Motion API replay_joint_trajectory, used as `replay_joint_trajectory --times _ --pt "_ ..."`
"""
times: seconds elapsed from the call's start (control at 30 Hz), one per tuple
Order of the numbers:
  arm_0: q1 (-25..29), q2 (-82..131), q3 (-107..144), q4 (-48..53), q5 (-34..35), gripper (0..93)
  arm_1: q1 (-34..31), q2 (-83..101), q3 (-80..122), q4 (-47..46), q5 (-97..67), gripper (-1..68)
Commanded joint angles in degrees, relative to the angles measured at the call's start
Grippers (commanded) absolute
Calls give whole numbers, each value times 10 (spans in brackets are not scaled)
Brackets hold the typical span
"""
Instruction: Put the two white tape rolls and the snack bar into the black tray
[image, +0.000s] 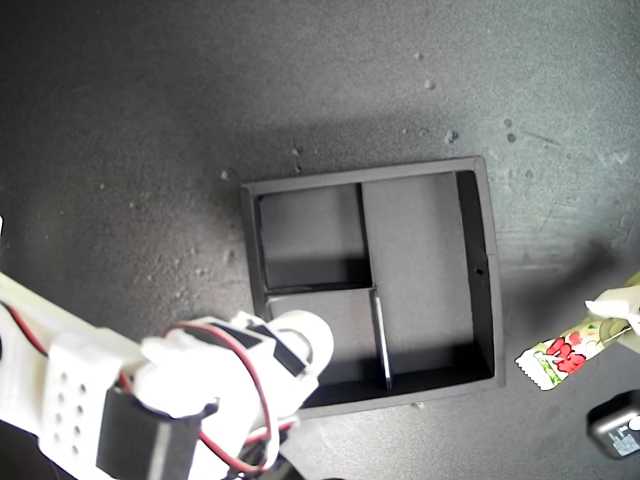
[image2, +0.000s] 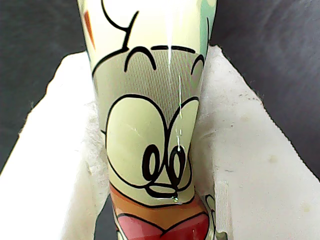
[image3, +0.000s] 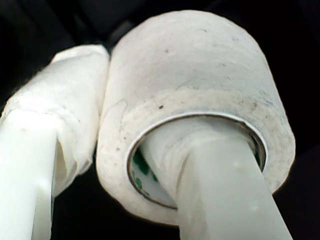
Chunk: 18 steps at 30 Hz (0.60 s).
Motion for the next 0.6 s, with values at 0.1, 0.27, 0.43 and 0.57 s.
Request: replay_joint_trajectory --times 0.1,0.27,0.43,0.57 --pt "6 12 -33 11 -6 0 92 11 -72 64 95 -3" --pt "3 21 -15 11 -6 0 99 11 -96 52 386 -3" --pt "5 6 -32 11 2 0 103 4 -100 31 324 -4" --pt "11 1 -32 11 2 0 116 8 -92 5 199 -4"
